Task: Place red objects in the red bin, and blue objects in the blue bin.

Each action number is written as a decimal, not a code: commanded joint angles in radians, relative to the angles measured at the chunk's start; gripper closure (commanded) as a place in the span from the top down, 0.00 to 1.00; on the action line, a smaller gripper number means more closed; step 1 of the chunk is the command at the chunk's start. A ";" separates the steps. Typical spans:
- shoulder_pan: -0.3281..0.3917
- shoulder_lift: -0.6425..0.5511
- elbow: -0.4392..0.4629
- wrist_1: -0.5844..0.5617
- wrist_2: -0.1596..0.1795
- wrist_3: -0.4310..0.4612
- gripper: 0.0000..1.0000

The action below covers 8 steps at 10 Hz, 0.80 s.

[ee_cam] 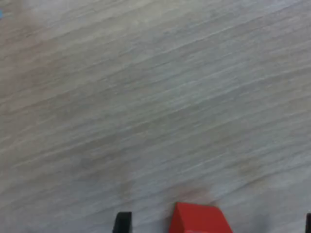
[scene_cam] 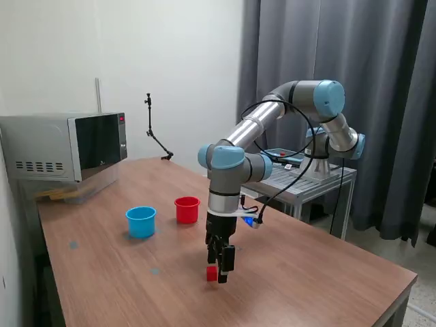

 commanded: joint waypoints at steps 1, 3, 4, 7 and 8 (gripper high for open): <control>-0.004 0.001 0.000 0.000 0.001 0.000 0.00; -0.006 0.001 -0.006 -0.001 0.000 0.000 0.00; -0.006 0.001 -0.006 -0.001 0.000 -0.009 0.00; -0.006 0.001 -0.008 0.000 0.000 -0.011 0.00; -0.006 0.001 -0.008 -0.001 -0.003 -0.013 0.00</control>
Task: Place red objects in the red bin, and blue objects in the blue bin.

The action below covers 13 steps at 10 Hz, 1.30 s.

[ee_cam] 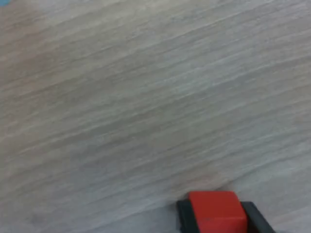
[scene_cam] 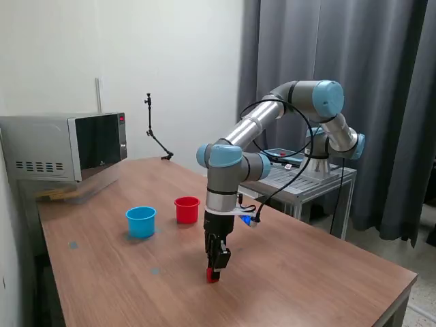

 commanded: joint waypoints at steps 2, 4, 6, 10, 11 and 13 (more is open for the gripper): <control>-0.002 -0.012 0.001 0.001 -0.004 -0.003 0.00; -0.009 -0.049 0.010 0.002 -0.002 -0.003 0.00; -0.015 -0.118 0.013 0.025 -0.004 -0.006 0.00; -0.015 -0.228 0.026 0.091 -0.005 -0.017 0.00; -0.015 -0.245 0.029 0.099 -0.019 -0.017 0.00; -0.017 -0.293 0.042 0.125 -0.040 -0.012 0.00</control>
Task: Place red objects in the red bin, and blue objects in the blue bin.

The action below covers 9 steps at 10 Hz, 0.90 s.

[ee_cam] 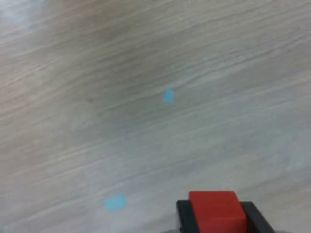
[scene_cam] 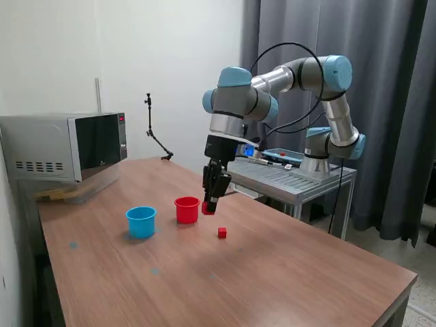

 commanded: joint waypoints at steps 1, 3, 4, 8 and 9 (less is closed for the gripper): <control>-0.031 -0.072 0.043 0.036 -0.016 0.006 0.00; -0.082 -0.159 0.158 0.063 -0.016 0.010 0.00; -0.088 -0.169 0.172 0.070 -0.015 0.007 0.00; -0.151 -0.227 0.267 0.117 -0.015 0.010 0.00; -0.156 -0.227 0.288 0.117 -0.015 0.010 0.00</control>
